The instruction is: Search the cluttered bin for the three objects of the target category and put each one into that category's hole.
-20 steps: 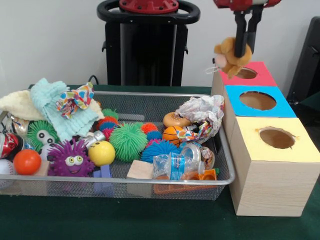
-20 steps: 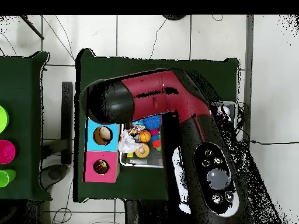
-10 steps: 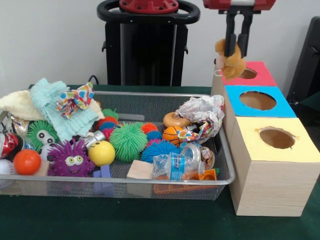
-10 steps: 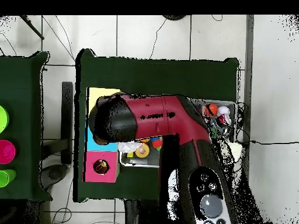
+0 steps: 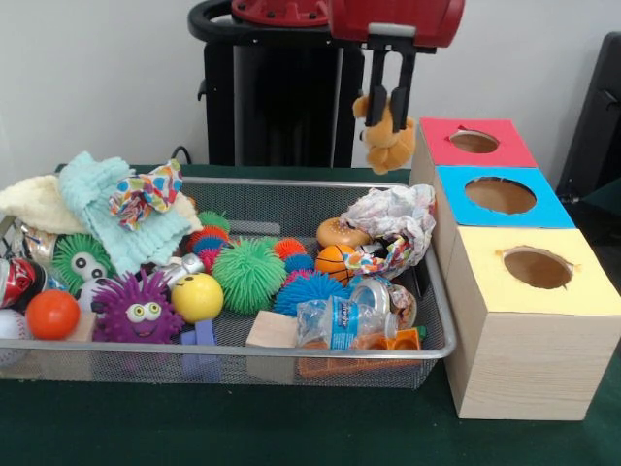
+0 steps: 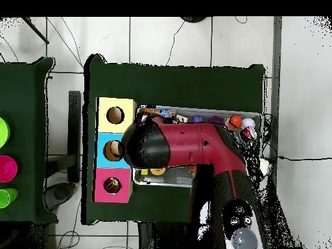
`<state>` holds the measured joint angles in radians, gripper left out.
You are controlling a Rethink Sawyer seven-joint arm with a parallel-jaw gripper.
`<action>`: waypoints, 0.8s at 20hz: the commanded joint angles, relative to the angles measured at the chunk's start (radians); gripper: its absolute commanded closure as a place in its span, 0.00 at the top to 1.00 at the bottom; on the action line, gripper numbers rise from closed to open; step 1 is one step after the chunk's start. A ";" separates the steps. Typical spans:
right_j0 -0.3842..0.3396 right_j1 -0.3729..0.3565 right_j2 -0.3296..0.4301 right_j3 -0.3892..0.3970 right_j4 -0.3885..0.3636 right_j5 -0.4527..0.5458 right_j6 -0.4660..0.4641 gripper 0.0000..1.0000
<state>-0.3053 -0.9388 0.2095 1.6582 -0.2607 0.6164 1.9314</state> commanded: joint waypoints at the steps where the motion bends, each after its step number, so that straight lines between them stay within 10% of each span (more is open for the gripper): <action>1: 0.008 0.012 -0.040 0.144 0.032 0.084 0.117 0.00; 11: -0.077 -0.125 0.049 0.449 0.163 0.015 -0.014 0.00; 16: -0.069 -0.094 0.040 0.474 0.109 -0.060 -0.006 0.00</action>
<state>-0.3497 -1.0366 0.1999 1.9645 -0.1482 0.6137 1.9314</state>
